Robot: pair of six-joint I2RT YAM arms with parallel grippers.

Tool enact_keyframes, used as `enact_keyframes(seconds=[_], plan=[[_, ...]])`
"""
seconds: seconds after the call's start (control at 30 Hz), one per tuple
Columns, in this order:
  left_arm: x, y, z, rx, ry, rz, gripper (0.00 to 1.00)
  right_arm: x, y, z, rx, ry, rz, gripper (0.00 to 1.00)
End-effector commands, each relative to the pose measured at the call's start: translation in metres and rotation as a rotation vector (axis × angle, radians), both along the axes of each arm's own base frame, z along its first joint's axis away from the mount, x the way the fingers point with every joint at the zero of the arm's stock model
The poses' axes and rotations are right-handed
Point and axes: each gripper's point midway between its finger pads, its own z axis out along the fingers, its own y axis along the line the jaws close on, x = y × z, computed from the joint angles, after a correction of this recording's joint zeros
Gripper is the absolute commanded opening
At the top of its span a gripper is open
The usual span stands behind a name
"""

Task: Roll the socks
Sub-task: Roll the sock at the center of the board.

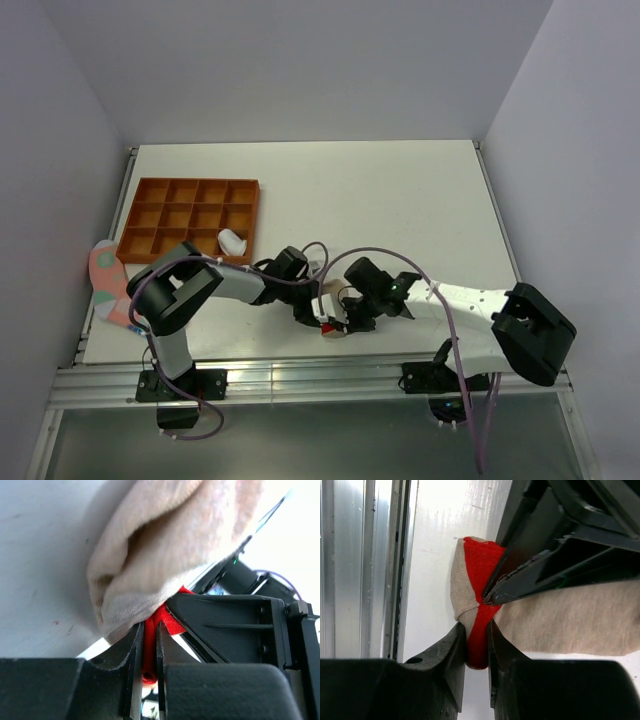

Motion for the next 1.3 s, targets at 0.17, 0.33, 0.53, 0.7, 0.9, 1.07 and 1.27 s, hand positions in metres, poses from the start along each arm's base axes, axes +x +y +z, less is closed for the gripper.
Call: enact_keyframes(seconds=[0.17, 0.33, 0.53, 0.7, 0.9, 1.07, 1.27], plan=[[0.023, 0.001, -0.003, 0.049, -0.134, 0.249, 0.20, -0.020, -0.026, 0.005, -0.095, 0.314, 0.038, 0.14], [0.033, -0.003, 0.005, -0.009, -0.260, 0.302, 0.25, -0.019, -0.036, 0.009, -0.143, 0.502, 0.047, 0.13], [0.038, -0.001, 0.021, -0.073, -0.470, 0.352, 0.35, -0.013, -0.040, 0.014, -0.153, 0.679, 0.035, 0.12], [0.045, 0.008, 0.044, -0.084, -0.681, 0.376, 0.37, -0.003, -0.042, 0.010, -0.181, 0.758, -0.023, 0.12], [0.044, 0.009, 0.081, -0.122, -1.043, 0.266, 0.37, 0.010, -0.040, 0.005, -0.224, 0.808, -0.093, 0.12], [0.024, -0.001, 0.092, -0.207, -1.194, 0.072, 0.41, 0.016, -0.040, 0.005, -0.224, 0.871, -0.113, 0.11], [0.008, -0.024, 0.063, -0.181, -1.221, -0.124, 0.43, 0.022, -0.042, -0.005, -0.231, 0.867, -0.145, 0.11]])
